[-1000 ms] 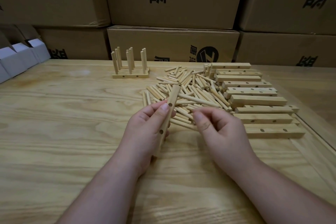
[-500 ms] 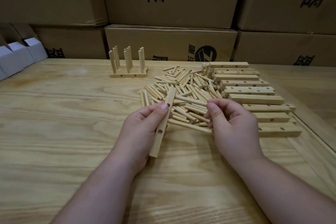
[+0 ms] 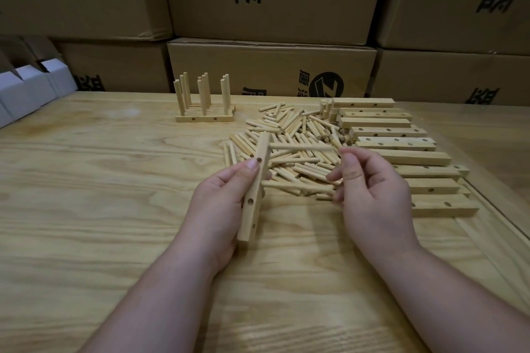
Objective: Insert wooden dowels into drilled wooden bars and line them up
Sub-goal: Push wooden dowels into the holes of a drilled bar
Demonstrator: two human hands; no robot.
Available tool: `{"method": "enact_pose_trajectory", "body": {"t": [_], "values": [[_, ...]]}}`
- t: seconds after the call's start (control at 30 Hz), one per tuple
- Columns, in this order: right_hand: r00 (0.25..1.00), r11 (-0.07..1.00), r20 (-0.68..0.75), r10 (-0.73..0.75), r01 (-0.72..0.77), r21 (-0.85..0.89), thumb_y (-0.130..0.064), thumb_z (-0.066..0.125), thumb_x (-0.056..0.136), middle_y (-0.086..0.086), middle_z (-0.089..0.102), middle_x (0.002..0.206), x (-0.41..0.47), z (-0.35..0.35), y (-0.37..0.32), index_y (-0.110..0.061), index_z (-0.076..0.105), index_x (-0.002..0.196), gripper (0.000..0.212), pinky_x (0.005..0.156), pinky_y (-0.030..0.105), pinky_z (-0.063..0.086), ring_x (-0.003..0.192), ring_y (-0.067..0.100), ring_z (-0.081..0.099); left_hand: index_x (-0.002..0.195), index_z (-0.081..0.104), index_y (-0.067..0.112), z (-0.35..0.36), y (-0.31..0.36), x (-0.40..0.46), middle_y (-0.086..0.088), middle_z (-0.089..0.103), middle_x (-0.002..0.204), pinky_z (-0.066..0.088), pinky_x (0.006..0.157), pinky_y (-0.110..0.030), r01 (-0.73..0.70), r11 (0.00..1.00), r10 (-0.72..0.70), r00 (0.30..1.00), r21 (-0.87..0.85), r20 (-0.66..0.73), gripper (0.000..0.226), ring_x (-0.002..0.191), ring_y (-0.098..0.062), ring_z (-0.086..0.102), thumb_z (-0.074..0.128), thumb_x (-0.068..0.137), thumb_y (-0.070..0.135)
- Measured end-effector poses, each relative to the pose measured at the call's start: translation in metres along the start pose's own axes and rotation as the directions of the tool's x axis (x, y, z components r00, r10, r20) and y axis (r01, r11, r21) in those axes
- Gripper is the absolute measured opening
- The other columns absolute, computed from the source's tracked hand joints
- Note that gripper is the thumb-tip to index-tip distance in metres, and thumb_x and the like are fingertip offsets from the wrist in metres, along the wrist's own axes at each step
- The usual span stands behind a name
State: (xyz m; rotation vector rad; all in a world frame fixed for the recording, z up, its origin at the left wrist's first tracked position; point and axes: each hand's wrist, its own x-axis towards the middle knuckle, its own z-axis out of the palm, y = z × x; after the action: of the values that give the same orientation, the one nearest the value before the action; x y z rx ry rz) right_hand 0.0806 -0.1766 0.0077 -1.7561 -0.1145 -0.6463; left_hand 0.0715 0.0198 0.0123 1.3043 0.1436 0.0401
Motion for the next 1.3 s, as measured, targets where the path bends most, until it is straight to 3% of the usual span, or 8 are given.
{"method": "enact_pose_trajectory", "body": {"t": [0.1, 0.17, 0.27, 0.37, 0.53, 0.73, 0.83, 1.3], "values": [[0.997, 0.976, 0.027, -0.074, 0.078, -0.202, -0.021, 0.06, 0.098, -0.014, 0.067, 0.083, 0.0026, -0.0026, 0.0025, -0.036, 0.066, 0.103, 0.017, 0.065, 0.016, 0.051, 0.075, 0.004, 0.063, 0.089, 0.083, 0.019, -0.0029, 0.0021, 0.0038, 0.001, 0.067, 0.07, 0.051, 0.05, -0.025, 0.043, 0.985, -0.058, 0.995, -0.169, -0.082, 0.03, 0.058, -0.009, 0.061, 0.065, 0.092, 0.043], [0.982, 0.886, 0.109, -0.155, 0.187, -0.423, -0.018, 0.062, 0.095, -0.018, 0.062, 0.093, 0.003, -0.0028, 0.0018, -0.031, 0.07, 0.104, 0.018, 0.071, 0.01, 0.043, 0.085, 0.002, 0.059, 0.085, 0.083, 0.019, -0.0039, 0.0044, 0.006, 0.003, 0.071, 0.07, 0.054, 0.05, -0.025, 0.052, 0.951, -0.094, 0.988, -0.306, -0.124, 0.026, 0.059, -0.008, 0.067, 0.066, 0.095, 0.035], [0.964, 0.673, 0.219, -0.154, 0.264, -0.691, -0.027, 0.064, 0.092, -0.012, 0.056, 0.103, 0.0026, -0.0013, 0.0019, -0.028, 0.074, 0.106, 0.018, 0.09, 0.03, 0.036, 0.104, 0.012, 0.048, 0.094, 0.078, 0.014, -0.004, 0.0048, 0.0098, -0.003, 0.076, 0.082, 0.062, 0.06, -0.034, 0.056, 0.913, -0.114, 0.986, -0.403, -0.12, 0.017, 0.069, -0.014, 0.073, 0.065, 0.096, 0.024], [0.973, 0.531, 0.232, -0.021, 0.207, -0.822, -0.04, 0.061, 0.091, -0.012, 0.052, 0.112, 0.0021, -0.0021, 0.0023, -0.034, 0.072, 0.111, 0.024, 0.095, 0.041, 0.028, 0.112, 0.016, 0.039, 0.11, 0.071, 0.01, -0.0039, 0.0046, 0.011, -0.011, 0.075, 0.098, 0.062, 0.079, -0.043, 0.073, 0.891, -0.12, 0.99, -0.448, -0.077, 0.017, 0.078, -0.019, 0.074, 0.063, 0.096, 0.016], [0.96, 0.54, 0.28, 0.019, 0.226, -0.811, -0.041, 0.063, 0.089, -0.012, 0.05, 0.117, 0.0002, -0.0016, 0.0013, -0.039, 0.07, 0.114, 0.026, 0.095, 0.04, 0.02, 0.116, 0.016, 0.034, 0.14, 0.053, 0.016, -0.0029, 0.0063, 0.0089, -0.014, 0.076, 0.11, 0.064, 0.076, -0.042, 0.061, 0.817, -0.085, 0.996, -0.573, -0.016, 0.047, 0.088, -0.025, 0.077, 0.059, 0.095, 0.002], [0.872, 0.616, 0.489, -0.005, 0.388, -0.686, -0.043, 0.059, 0.092, -0.021, 0.05, 0.128, -0.0054, 0.0023, -0.0022, -0.041, 0.07, 0.115, 0.025, 0.105, 0.039, 0.013, 0.127, 0.009, 0.031, 0.12, 0.063, 0.013, -0.0005, 0.0054, 0.0077, -0.012, 0.077, 0.099, 0.063, 0.066, -0.034, 0.074, 0.814, -0.082, 0.997, -0.577, 0.013, 0.027, 0.082, -0.022, 0.077, 0.062, 0.094, 0.005], [0.848, 0.591, 0.528, 0.032, 0.41, -0.694, -0.046, 0.054, 0.094, -0.025, 0.049, 0.133, -0.0056, 0.003, -0.0026, -0.04, 0.069, 0.118, 0.029, 0.104, 0.037, 0.008, 0.13, 0.008, 0.03, 0.124, 0.061, 0.013, -0.0004, 0.0048, 0.0088, -0.012, 0.076, 0.099, 0.062, 0.064, -0.033, 0.073, 0.812, -0.085, 0.996, -0.579, 0.006, 0.03, 0.081, -0.022, 0.076, 0.062, 0.095, 0.005], [0.937, 0.582, 0.346, -0.038, 0.303, -0.755, -0.034, 0.064, 0.091, -0.02, 0.065, 0.094, -0.0024, 0.001, -0.0036, -0.04, 0.069, 0.093, 0.008, 0.091, 0.035, 0.016, 0.104, 0.01, 0.051, 0.135, 0.057, 0.003, -0.0002, 0.0029, 0.0101, -0.015, 0.076, 0.11, 0.064, 0.078, -0.038, 0.064, 0.829, -0.058, 0.998, -0.556, 0.029, 0.059, 0.093, -0.024, 0.076, 0.071, 0.077, 0.008]]}}
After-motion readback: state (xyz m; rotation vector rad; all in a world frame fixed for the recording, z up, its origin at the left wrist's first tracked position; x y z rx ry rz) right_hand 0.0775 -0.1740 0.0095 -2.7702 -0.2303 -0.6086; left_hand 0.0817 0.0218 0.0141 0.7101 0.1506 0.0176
